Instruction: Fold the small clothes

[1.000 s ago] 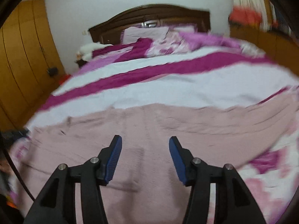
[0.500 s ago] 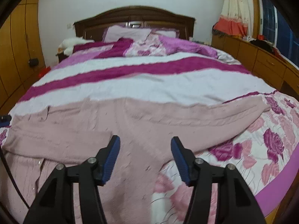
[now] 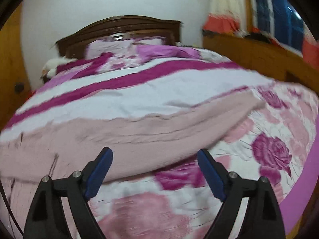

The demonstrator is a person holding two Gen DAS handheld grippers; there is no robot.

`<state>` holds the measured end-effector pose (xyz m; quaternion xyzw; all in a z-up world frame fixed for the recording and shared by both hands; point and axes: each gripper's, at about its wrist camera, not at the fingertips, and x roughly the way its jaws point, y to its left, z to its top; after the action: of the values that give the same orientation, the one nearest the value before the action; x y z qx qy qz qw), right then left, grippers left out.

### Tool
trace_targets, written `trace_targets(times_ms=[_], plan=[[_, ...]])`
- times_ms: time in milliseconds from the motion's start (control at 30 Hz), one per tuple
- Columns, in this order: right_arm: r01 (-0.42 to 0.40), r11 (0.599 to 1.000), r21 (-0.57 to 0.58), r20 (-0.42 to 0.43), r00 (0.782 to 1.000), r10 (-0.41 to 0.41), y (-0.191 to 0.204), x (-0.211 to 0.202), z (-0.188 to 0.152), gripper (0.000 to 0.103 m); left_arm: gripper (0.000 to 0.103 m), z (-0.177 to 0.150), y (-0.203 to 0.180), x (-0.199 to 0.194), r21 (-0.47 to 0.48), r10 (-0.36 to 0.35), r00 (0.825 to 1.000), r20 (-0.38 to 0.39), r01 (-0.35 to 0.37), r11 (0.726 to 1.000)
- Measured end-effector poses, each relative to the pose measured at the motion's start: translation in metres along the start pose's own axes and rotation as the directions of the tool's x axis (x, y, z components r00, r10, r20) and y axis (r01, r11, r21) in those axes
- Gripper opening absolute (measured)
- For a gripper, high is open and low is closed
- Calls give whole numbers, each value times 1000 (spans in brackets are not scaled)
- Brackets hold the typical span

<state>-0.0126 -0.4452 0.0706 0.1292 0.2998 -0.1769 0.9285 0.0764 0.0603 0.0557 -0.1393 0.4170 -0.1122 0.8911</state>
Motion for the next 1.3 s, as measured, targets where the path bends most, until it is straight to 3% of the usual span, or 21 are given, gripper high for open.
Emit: trace_targets(times_ms=[133,233,367,433,533,600,700,767,833,933,967,1033,1067,1100,1167,1267,1300], plan=[[37,991,128,47,998,-43,-60,4,21,90,5,-21,-19,9,7,-18,999,-42,18,1000],[56,966,253,2,998,-58,-107,25,27,90,5,-28,-42,10,33,-44,998,-49,45,998],[-11,850,527,-69,996,55,-169,71,32,89,5,-29,-71,10,48,-65,997,-51,67,997],[-45,814,578,-44,995,87,-183,80,38,89,5,-31,-82,15,72,-49,997,-65,54,996],[-71,750,658,10,996,86,-200,84,37,88,5,-35,-95,30,136,48,995,-91,-35,990],[-92,693,715,42,995,89,-213,87,39,88,5,-40,-97,40,141,54,991,-123,-36,989],[-97,664,741,59,995,79,-227,99,49,87,5,-46,-97,48,172,87,988,-127,-65,983],[-114,646,755,92,993,68,-237,105,52,82,5,-50,-95,53,199,109,985,-134,-81,977],[-179,602,778,163,983,81,-251,105,50,78,5,-52,-92,53,214,106,986,-130,-76,974],[-320,478,818,307,946,106,-270,104,36,76,5,-53,-90,52,208,102,988,-120,-75,975],[-351,454,819,335,935,118,-272,107,33,73,5,-53,-89,53,205,102,988,-118,-76,976],[-392,434,812,352,920,173,-269,117,31,41,5,-54,-91,56,212,112,987,-112,-86,973],[-400,426,811,344,916,206,-266,123,30,31,5,-54,-92,57,218,117,987,-110,-91,972],[-398,432,809,333,917,221,-264,127,31,12,5,-55,-93,57,225,123,987,-107,-96,970],[-372,486,791,331,928,172,-259,124,35,10,5,-55,-93,56,231,129,987,-99,-103,967],[-323,655,683,321,938,129,-238,113,60,9,5,-63,-93,54,232,133,989,-70,-113,966],[-317,695,646,316,939,135,-226,109,67,9,5,-66,-93,53,230,135,989,-56,-118,966]])
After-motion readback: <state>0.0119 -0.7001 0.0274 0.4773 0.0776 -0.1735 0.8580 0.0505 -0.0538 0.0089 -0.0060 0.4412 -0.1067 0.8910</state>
